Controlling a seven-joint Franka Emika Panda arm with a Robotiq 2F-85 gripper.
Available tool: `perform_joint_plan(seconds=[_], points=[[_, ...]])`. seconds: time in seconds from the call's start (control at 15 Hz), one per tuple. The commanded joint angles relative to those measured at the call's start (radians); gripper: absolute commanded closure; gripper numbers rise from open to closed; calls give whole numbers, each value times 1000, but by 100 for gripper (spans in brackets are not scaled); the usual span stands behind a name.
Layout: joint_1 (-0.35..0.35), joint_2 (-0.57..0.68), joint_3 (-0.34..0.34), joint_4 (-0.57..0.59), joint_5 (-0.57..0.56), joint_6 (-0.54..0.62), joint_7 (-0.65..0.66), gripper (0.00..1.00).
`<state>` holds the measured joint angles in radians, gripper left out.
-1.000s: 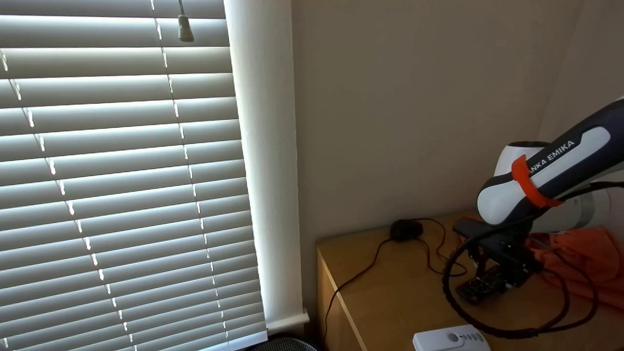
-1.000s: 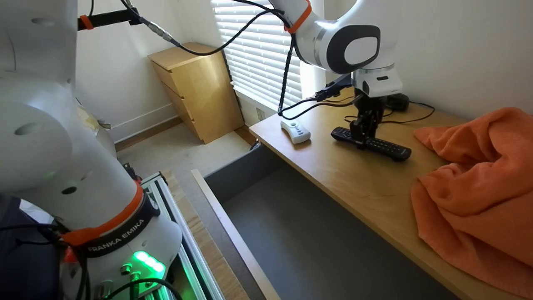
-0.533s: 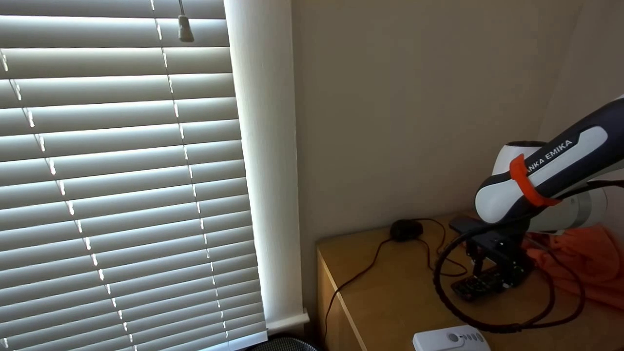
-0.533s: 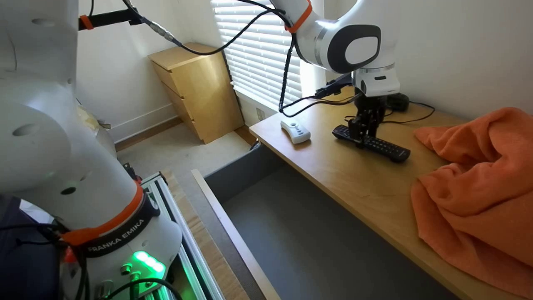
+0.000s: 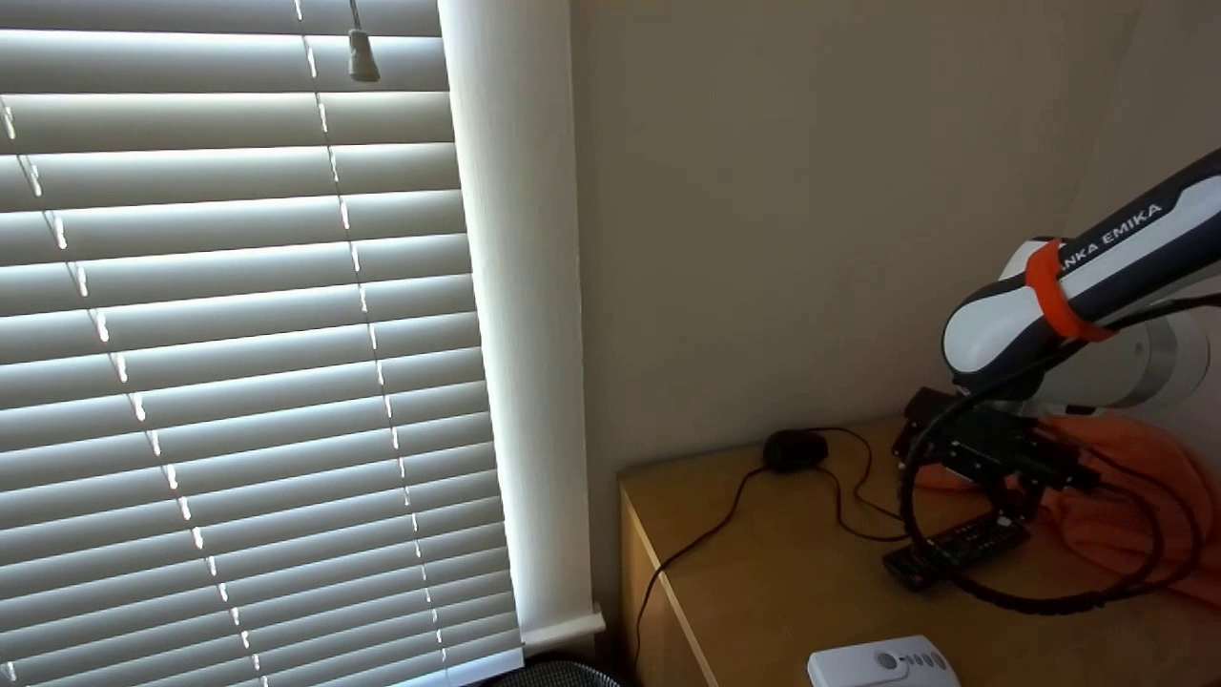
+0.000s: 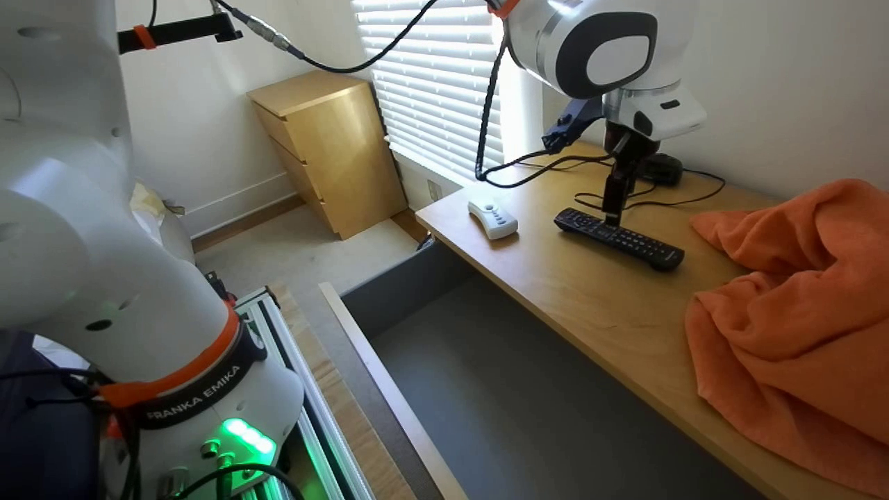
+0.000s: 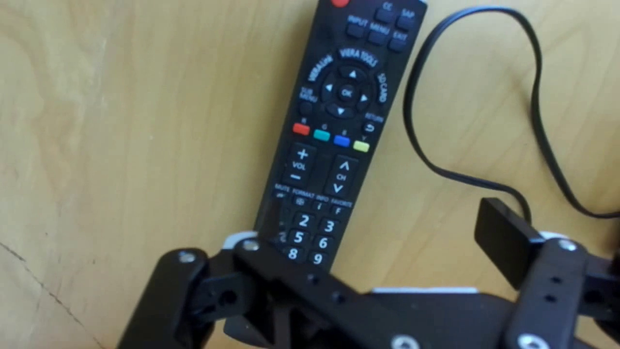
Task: Rotate the black remote to the left
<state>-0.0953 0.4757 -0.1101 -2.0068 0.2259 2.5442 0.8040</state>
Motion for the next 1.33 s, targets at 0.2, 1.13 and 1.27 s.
perform_joint_plan(seconds=[0.2, 1.13, 1.27], points=[[-38, -92, 8, -7, -2, -129, -394, 0], [-101, -181, 69, -48, 21, -303, -1148, 0], [-79, -148, 50, -16, -7, -279, -1085, 0]])
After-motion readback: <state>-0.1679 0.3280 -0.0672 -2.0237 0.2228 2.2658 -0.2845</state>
